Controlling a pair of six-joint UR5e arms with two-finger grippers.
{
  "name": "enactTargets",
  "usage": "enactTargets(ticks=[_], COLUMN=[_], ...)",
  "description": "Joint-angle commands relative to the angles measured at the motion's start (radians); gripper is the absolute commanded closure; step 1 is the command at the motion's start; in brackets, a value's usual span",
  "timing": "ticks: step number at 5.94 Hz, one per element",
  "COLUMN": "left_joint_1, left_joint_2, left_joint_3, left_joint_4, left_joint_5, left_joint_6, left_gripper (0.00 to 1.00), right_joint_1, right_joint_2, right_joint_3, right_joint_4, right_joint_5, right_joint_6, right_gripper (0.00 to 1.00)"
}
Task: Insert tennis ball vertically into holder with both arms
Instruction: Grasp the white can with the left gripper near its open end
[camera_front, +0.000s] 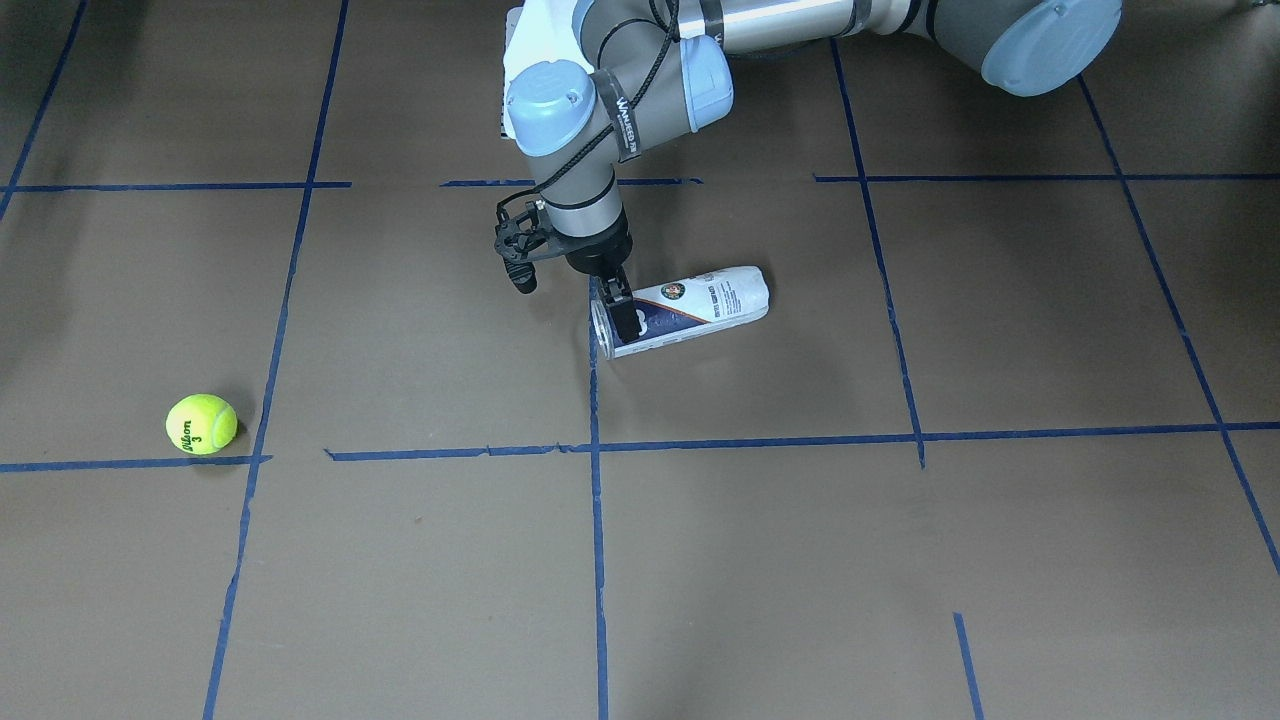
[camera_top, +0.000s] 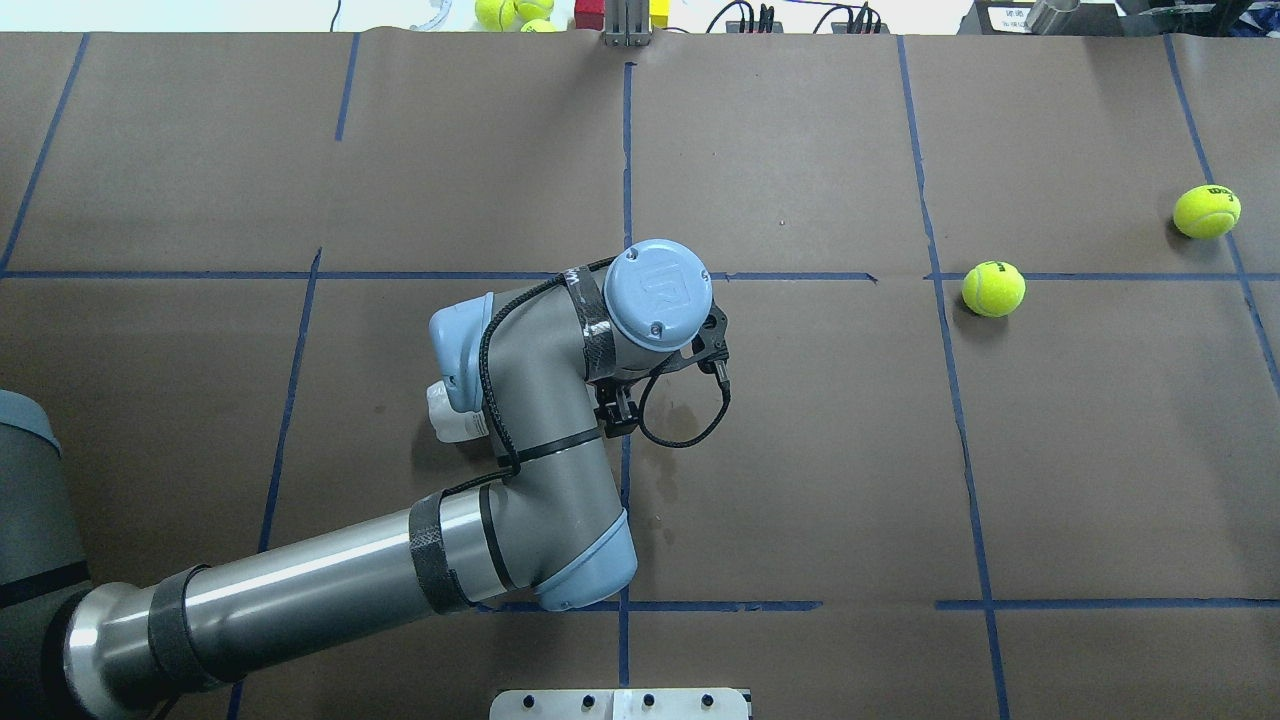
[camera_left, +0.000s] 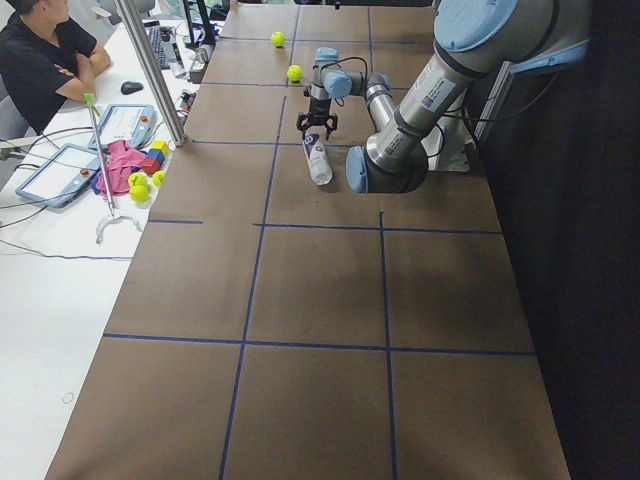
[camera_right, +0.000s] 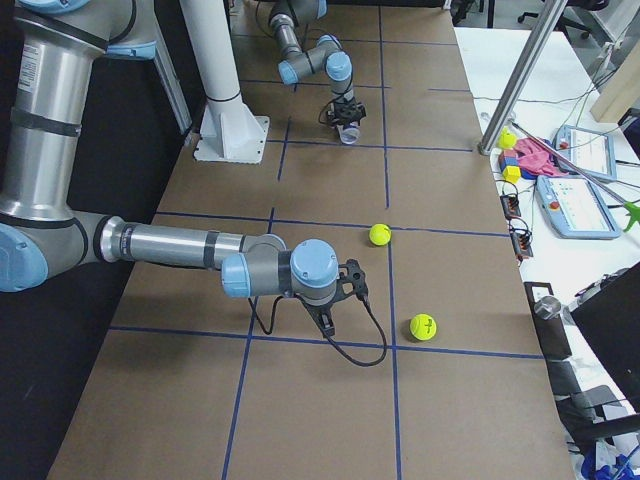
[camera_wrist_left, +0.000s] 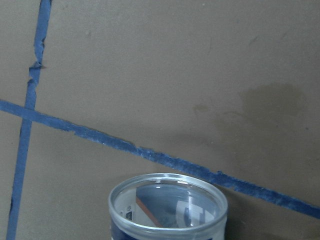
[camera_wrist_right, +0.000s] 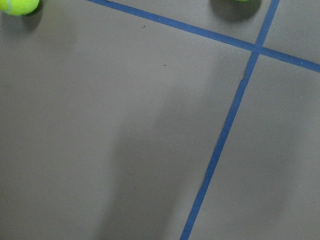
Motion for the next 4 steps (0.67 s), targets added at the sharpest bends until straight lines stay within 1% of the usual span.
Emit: enactTargets(ticks=[1, 4], left_joint_1=[0.018, 0.026], left_joint_2=[0.004, -0.008], left_joint_3=[0.010, 0.025], left_joint_4=[0.000, 0.002], left_joint_5=[0.045, 0.068], left_joint_6=[0.024, 0.027], left_gripper=[0.00, 0.00], right_joint_1=[0.000, 0.000], right_joint_2=[-0.009, -0.015], right_joint_3=[0.000, -0.002], right_joint_4=[0.002, -0.001], right_joint_5=[0.001, -0.001], right_joint_6=[-0.001, -0.001], right_gripper=[0.00, 0.00])
